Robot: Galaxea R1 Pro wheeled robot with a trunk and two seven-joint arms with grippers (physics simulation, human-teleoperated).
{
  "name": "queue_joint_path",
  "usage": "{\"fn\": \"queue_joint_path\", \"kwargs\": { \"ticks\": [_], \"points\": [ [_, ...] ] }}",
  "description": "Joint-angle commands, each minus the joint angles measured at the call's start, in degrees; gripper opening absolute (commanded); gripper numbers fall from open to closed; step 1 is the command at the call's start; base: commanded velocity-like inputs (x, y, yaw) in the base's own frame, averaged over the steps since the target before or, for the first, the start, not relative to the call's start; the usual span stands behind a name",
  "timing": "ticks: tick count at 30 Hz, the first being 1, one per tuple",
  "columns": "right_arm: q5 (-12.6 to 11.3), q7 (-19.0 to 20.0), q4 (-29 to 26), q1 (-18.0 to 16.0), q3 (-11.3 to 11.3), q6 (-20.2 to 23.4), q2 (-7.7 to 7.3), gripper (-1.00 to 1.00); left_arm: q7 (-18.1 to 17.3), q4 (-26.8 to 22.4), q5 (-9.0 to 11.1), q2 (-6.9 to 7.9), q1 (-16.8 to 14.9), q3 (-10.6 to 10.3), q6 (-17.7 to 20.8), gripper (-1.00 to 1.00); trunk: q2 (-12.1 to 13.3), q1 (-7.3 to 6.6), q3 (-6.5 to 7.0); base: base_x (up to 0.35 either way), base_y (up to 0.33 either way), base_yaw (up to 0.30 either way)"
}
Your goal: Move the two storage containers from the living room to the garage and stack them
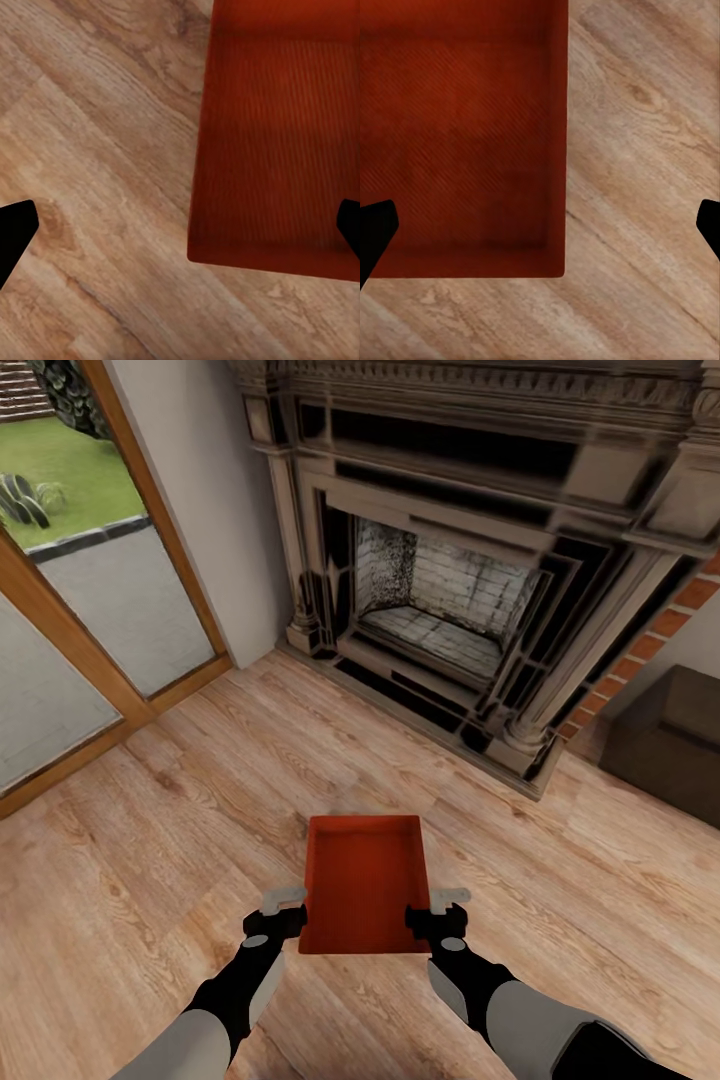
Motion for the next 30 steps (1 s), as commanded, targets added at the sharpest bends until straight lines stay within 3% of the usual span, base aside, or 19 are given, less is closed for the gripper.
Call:
{"fn": "queue_joint_path", "kwargs": {
  "ticks": [1,30],
  "points": [
    [-0.6,-0.2,0.0,0.0,0.4,-0.4,-0.01,1.00,0.1,-0.1,0.0,-0.04,0.0,0.1,0.2,1.00,-0.4,0.23,-0.22,0.000,0.000,0.000],
    [-0.8,-0.1,0.1,0.0,0.3,-1.0,-0.05,1.00,-0.4,-0.3,-0.2,-0.04,0.0,-0.4,0.5,1.00,-12.1,6.60,-5.42,0.000,0.000,0.000]
  ]
}}
